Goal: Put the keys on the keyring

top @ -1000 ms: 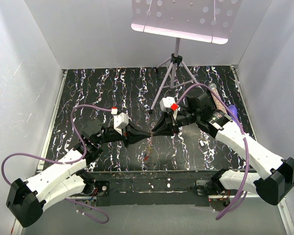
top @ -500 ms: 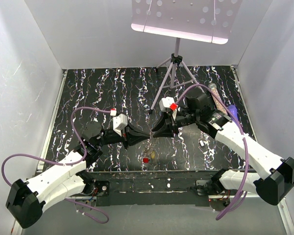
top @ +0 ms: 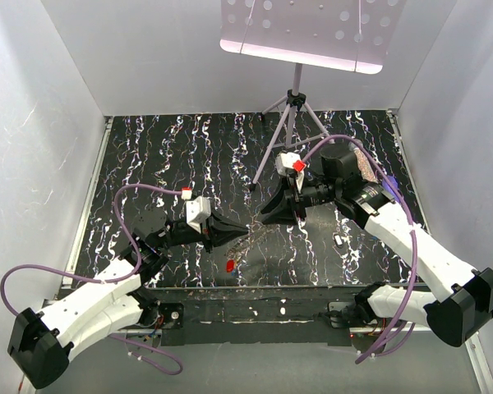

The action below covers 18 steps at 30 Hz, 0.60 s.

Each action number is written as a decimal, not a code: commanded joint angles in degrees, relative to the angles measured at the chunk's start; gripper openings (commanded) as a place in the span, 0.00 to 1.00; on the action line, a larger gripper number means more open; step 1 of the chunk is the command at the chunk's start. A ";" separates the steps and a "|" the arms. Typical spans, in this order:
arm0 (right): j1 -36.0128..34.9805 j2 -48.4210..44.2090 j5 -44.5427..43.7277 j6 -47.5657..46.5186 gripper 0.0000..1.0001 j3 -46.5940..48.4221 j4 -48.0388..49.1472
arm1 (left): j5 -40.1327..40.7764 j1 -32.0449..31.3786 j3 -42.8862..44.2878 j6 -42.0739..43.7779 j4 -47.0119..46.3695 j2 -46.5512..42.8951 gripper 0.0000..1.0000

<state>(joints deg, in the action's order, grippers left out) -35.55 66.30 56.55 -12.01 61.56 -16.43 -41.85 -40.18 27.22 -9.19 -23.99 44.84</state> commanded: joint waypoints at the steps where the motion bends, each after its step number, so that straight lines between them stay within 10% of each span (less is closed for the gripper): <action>1: -0.13 -1.26 3.91 1.46 0.43 -1.09 1.14 | 0.27 0.81 1.34 -0.65 -2.37 0.07 0.00; 18: 0.22 2.51 -6.80 34.58 0.54 -1.19 10.90 | -4.12 2.13 3.36 3.21 1.83 0.86 0.00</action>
<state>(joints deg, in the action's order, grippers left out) -35.62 67.85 55.35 9.45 58.28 -8.95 -44.21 -38.35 27.27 -9.85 -24.58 46.35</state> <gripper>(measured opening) 0.532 0.010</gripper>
